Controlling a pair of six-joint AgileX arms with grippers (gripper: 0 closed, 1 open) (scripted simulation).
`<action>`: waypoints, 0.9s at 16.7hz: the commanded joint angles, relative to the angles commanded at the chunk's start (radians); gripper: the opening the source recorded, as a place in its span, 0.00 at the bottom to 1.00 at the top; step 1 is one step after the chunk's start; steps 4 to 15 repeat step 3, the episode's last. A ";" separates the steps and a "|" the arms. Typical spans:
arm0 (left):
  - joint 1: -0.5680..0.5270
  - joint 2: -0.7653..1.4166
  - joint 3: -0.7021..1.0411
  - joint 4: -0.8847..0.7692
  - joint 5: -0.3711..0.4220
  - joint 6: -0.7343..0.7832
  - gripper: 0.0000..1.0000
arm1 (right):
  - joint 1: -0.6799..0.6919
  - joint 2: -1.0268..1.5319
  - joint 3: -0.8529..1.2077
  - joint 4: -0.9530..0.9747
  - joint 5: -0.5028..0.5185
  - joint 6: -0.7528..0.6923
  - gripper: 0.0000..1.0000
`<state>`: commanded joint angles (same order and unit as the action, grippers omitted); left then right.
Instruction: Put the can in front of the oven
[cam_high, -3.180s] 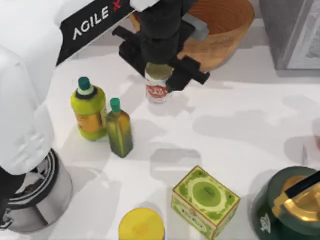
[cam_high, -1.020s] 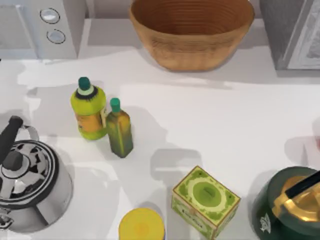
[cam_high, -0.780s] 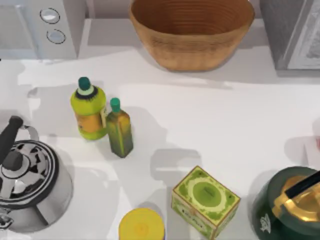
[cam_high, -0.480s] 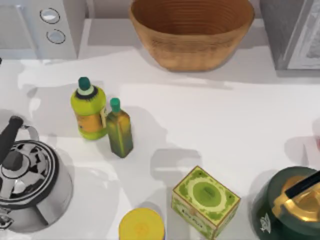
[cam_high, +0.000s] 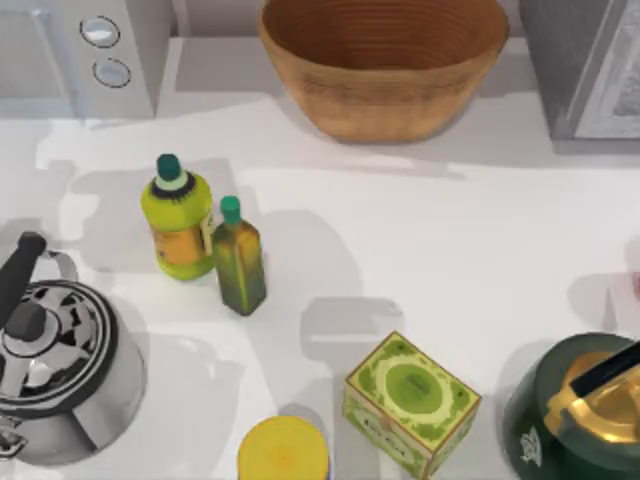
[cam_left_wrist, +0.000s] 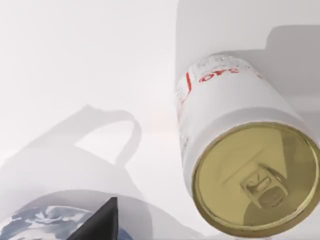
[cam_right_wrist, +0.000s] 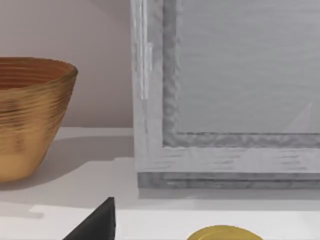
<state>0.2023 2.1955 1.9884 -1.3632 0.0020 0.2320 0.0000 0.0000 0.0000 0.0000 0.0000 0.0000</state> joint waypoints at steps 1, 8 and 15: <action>0.000 0.001 0.027 -0.029 0.000 0.000 1.00 | 0.000 0.000 0.000 0.000 0.000 0.000 1.00; -0.001 -0.002 0.055 -0.057 0.000 -0.001 1.00 | 0.000 0.000 0.000 0.000 0.000 0.000 1.00; -0.001 -0.002 0.055 -0.057 0.000 -0.001 1.00 | 0.000 0.000 0.000 0.000 0.000 0.000 1.00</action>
